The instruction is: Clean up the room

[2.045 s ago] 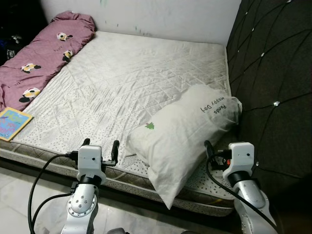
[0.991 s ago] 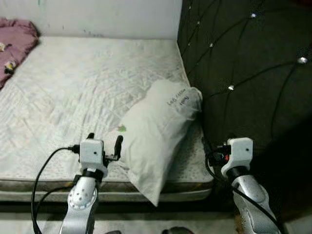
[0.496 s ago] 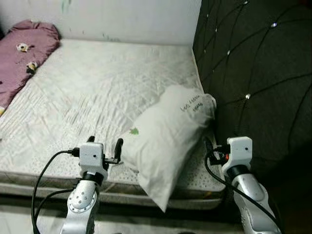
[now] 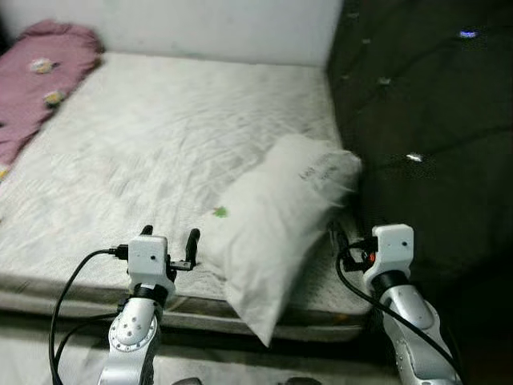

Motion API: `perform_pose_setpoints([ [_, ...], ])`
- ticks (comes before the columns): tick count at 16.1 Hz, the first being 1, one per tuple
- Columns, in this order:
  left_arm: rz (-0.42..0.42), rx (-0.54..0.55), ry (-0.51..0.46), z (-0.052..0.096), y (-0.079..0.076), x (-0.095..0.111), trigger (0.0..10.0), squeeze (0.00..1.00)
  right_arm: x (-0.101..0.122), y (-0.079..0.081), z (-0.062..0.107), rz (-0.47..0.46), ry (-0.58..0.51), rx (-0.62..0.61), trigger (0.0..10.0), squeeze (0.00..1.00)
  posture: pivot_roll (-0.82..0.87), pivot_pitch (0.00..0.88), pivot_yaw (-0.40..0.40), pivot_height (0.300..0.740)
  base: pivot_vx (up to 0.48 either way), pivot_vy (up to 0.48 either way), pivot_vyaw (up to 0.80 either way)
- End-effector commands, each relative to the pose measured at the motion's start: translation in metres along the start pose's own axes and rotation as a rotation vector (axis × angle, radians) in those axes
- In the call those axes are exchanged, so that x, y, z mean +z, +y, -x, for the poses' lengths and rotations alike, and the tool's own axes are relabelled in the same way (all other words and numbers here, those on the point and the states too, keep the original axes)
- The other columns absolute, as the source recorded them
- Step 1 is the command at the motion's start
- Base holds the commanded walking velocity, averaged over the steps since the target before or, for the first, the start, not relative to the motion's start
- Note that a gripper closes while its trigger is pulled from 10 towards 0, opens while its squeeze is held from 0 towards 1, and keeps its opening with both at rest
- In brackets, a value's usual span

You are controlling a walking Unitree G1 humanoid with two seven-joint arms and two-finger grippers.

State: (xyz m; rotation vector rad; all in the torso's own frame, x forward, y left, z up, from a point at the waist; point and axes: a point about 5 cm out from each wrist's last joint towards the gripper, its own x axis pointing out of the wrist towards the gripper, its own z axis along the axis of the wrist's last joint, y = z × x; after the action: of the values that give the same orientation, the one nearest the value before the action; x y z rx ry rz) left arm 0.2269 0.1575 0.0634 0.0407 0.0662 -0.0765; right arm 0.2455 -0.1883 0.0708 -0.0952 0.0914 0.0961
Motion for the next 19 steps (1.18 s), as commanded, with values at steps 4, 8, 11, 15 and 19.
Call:
perform_pose_setpoints([
  [4,0.004,-0.001,0.0,-0.0003,-0.0012,0.0023,10.0,0.0,0.0003,-0.0004,0.0019,-0.001,0.004,0.004,10.0,0.0,-0.03,0.0,-0.003,0.74,0.0,0.0,-0.75],
  [8,0.014,-0.003,0.007,-0.0008,-0.0019,0.0017,10.0,0.0,0.0008,0.0,0.0028,0.007,0.0,0.011,10.0,0.0,-0.04,0.0,-0.003,0.74,0.0,0.352,0.0],
  [11,0.015,-0.006,0.005,-0.001,-0.0027,0.0021,10.0,0.0,0.0007,-0.0001,0.0034,0.008,0.001,0.012,10.0,0.0,-0.04,0.0,-0.003,0.74,0.0,0.48,0.0],
  [15,0.015,-0.008,0.001,-0.0026,-0.0037,0.0026,10.0,0.0,0.0003,-0.0012,0.003,0.011,0.004,0.013,10.0,0.0,-0.04,0.0,-0.005,0.74,0.0,0.433,0.0],
  [19,0.021,-0.05,-0.021,-0.0022,-0.0065,0.0059,10.0,0.0,0.0002,-0.0012,0.0019,0.016,0.005,0.013,10.0,0.0,-0.04,0.0,-0.007,0.74,0.0,0.0,0.0],
])
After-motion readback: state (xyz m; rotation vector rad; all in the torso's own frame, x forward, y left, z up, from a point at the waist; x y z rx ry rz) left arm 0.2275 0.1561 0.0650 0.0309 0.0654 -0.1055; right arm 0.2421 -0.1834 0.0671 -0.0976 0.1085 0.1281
